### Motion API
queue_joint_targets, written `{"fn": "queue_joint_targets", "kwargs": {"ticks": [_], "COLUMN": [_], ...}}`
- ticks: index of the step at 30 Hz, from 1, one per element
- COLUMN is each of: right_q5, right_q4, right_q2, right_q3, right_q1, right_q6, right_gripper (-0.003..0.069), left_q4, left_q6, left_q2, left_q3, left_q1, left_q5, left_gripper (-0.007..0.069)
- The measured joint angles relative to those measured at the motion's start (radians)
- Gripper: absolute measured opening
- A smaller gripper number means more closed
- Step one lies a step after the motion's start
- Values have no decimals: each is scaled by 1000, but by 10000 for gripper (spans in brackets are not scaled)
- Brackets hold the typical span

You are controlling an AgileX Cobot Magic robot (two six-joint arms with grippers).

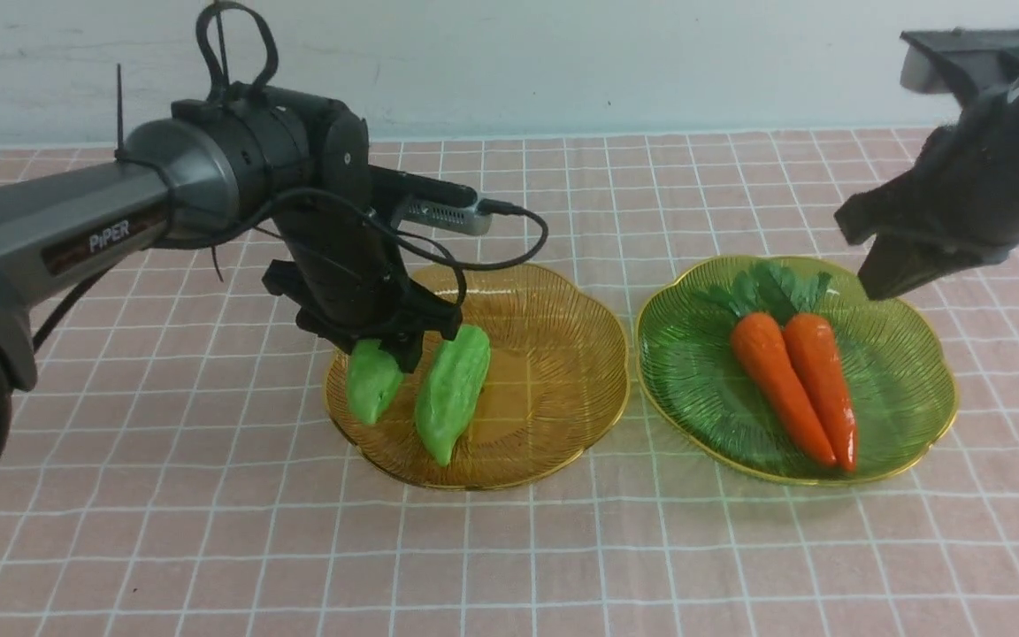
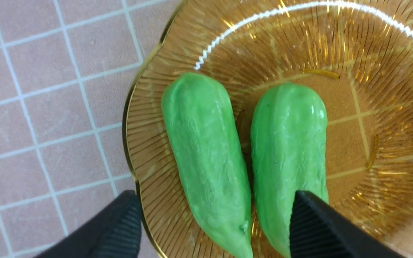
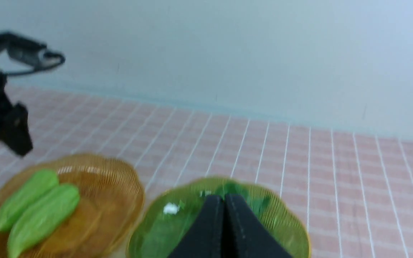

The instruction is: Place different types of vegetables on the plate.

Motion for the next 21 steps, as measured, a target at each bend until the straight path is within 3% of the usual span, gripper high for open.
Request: {"fn": "queue_joint_targets", "kwargs": {"ticks": [2, 5, 13, 21], "right_q5": [-223, -353, -336, -272], "right_q4": [1, 1, 3, 3], "right_q2": [-17, -17, -17, -50], "right_q3": [94, 147, 198, 281], "right_q1": [0, 0, 0, 0], "right_q6": [-4, -6, -6, -6], "right_gripper": [-16, -16, -16, -17], "left_q4": [0, 0, 0, -11], "left_q6": [-1, -2, -1, -1], "left_q2": [0, 0, 0, -22], "left_q3": [0, 0, -1, -1], "left_q1": [0, 0, 0, 0], "left_q5": [4, 4, 31, 35], "left_gripper": [500, 453, 45, -3]}}
